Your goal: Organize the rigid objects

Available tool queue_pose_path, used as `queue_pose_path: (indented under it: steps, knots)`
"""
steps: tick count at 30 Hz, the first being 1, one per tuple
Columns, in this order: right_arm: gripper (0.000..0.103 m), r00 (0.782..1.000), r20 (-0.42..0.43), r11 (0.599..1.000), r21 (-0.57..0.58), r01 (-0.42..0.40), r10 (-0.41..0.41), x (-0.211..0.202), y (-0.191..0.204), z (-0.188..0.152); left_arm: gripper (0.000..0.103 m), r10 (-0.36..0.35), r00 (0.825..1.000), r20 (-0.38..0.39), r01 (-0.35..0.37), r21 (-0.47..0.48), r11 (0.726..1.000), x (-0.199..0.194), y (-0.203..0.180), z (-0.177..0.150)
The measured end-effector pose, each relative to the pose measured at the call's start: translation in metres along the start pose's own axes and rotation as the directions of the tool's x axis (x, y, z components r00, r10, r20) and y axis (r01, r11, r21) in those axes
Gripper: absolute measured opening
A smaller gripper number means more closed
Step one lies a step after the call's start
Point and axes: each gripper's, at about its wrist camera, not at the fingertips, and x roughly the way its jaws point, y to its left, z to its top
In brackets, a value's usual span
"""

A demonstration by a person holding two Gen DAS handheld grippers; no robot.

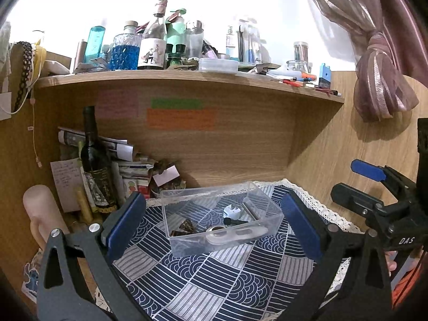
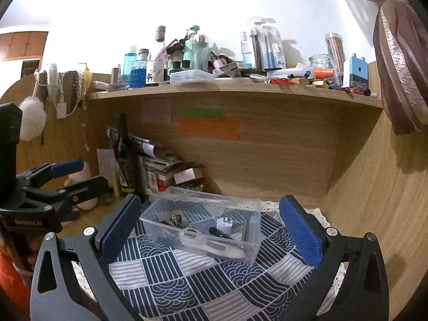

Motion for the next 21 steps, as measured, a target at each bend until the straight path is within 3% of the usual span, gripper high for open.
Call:
queue_pose_path:
  steps: [21]
  knots:
    - [0.103, 1.000, -0.007, 1.000, 0.025, -0.001, 0.002, 0.0050, -0.0044, -0.0022, 0.103, 0.009, 1.000, -0.002, -0.009, 0.013, 1.000, 0.0060, -0.0038, -0.0003]
